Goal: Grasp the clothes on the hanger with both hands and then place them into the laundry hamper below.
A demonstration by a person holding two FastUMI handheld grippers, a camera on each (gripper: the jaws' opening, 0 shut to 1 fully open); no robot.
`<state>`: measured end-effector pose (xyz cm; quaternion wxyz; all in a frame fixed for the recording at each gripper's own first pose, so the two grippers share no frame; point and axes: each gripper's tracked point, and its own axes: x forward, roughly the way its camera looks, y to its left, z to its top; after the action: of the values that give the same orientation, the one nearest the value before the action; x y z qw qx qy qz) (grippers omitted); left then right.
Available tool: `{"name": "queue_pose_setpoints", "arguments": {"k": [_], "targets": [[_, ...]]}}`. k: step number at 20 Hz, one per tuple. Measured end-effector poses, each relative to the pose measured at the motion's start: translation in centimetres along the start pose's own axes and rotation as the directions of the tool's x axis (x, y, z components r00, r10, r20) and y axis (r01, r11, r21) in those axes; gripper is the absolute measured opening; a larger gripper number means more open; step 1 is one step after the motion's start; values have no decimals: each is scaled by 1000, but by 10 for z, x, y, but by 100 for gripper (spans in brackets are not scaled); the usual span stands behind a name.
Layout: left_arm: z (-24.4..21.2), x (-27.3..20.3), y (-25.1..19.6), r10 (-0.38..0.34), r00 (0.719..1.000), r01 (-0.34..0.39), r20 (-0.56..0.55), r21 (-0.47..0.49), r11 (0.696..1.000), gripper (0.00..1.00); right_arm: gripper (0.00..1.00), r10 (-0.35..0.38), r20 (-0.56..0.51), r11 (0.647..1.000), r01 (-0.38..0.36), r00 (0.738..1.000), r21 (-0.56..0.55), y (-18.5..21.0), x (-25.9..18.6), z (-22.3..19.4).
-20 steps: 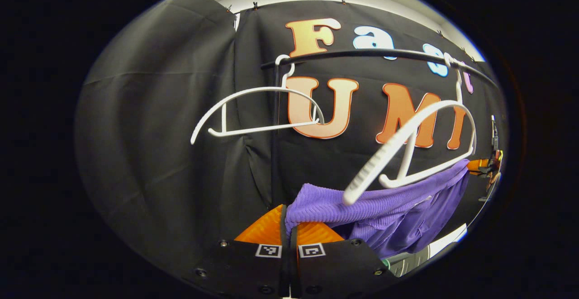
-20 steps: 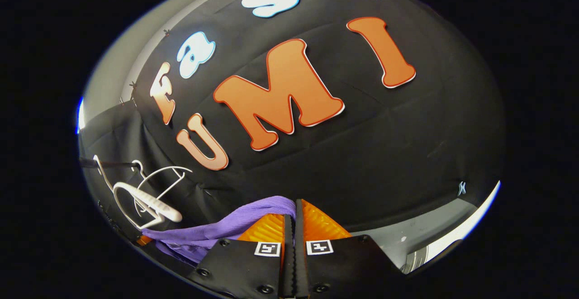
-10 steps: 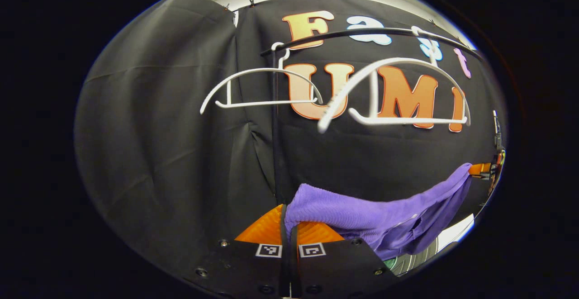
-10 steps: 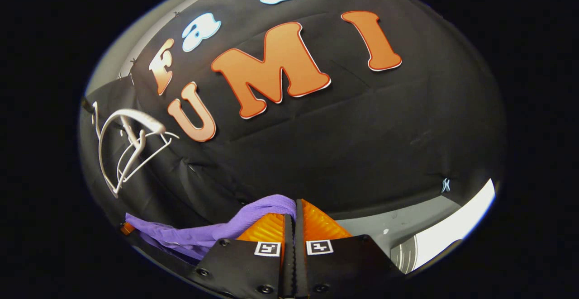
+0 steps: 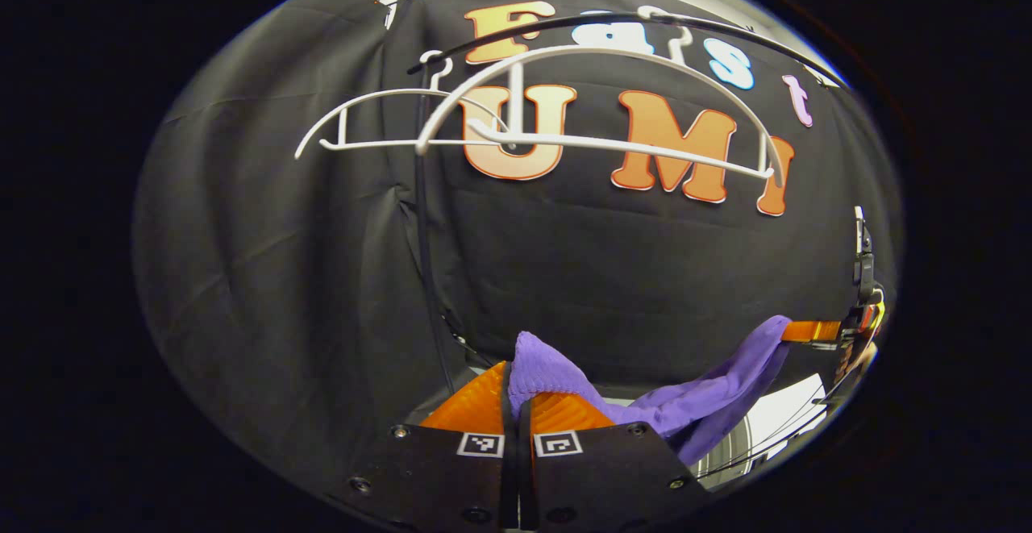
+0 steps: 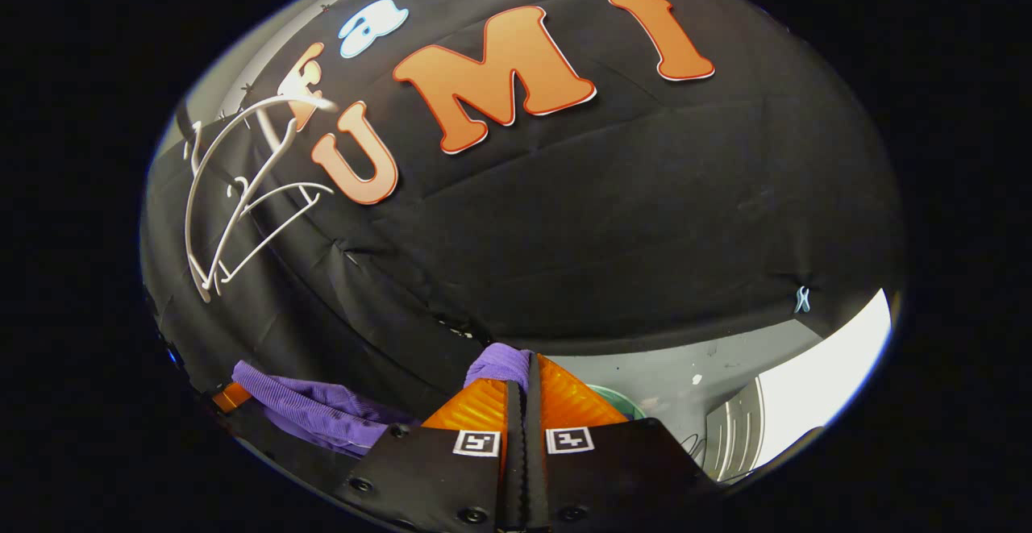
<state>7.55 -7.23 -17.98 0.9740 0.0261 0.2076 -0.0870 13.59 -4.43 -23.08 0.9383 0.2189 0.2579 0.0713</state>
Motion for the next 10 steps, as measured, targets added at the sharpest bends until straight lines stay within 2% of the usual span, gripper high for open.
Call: {"name": "queue_pose_setpoints", "arguments": {"k": [10], "targets": [[-11,-4,-129,-196,980,197,-20,13,980,1,8,-5,-27,1000,4,1000,-10,10,-29,-50]]}}
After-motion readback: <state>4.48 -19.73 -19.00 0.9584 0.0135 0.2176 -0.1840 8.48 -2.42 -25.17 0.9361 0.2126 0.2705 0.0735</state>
